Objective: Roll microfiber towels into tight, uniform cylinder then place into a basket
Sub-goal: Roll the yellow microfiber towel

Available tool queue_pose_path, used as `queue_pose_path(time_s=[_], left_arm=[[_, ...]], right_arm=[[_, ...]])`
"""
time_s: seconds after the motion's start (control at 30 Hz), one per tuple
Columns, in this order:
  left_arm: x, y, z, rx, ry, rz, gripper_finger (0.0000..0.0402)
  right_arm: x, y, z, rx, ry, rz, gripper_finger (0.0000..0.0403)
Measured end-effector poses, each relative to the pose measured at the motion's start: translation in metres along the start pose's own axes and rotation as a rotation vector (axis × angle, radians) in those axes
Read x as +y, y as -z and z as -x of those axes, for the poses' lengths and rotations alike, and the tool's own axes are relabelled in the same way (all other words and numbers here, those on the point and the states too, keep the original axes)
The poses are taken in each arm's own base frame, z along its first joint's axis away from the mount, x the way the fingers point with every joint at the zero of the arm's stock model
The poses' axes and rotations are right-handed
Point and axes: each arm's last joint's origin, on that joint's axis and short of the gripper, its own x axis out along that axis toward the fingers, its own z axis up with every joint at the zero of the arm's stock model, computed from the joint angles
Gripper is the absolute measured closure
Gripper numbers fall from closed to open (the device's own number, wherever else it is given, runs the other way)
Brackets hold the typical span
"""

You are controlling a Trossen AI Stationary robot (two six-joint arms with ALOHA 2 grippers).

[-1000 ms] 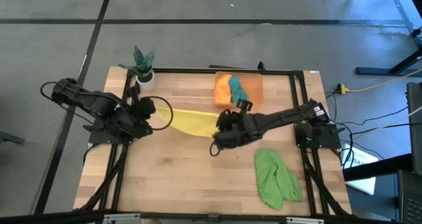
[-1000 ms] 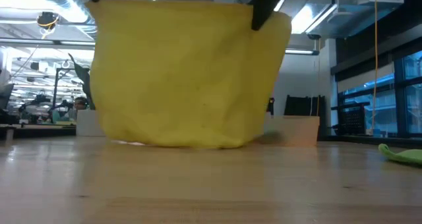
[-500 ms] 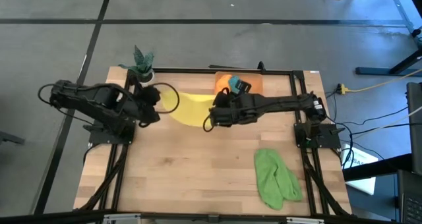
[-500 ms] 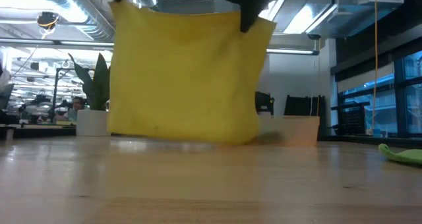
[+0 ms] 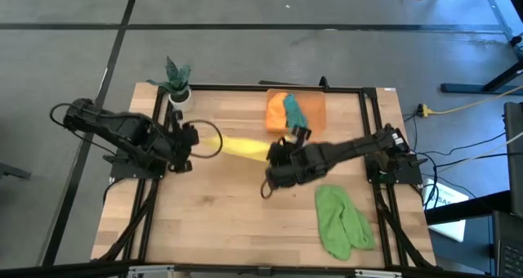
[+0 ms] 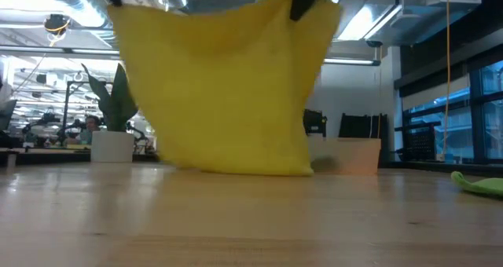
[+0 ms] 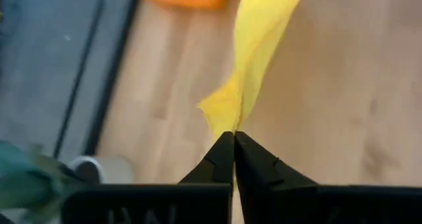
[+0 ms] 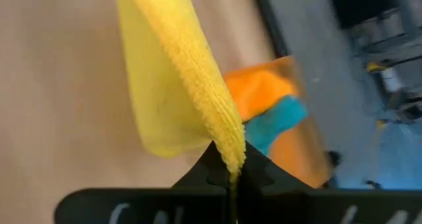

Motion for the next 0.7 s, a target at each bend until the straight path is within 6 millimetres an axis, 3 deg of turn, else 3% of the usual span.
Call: queue_pose_path(time_s=[0.2,0.43,0.57,0.7], left_arm=[[-0.029,0.024,-0.016,0.109,0.103,0.007,0.0401],[-0.064,0.048,-0.031,0.164,0.262,0.01,0.0401],[-0.084,0.054,-0.042,0.153,0.326,0.009,0.0401],[-0.106,0.056,-0.052,0.124,0.378,-0.005,0.0401]], right_arm=[[0.043,0.036,0.004,0.084,-0.084,0.006,0.04],[0.086,0.076,-0.01,0.2,-0.218,0.031,0.04],[0.104,0.084,-0.021,0.153,-0.297,0.024,0.04],[0.11,0.089,-0.028,0.14,-0.322,0.018,0.04]])
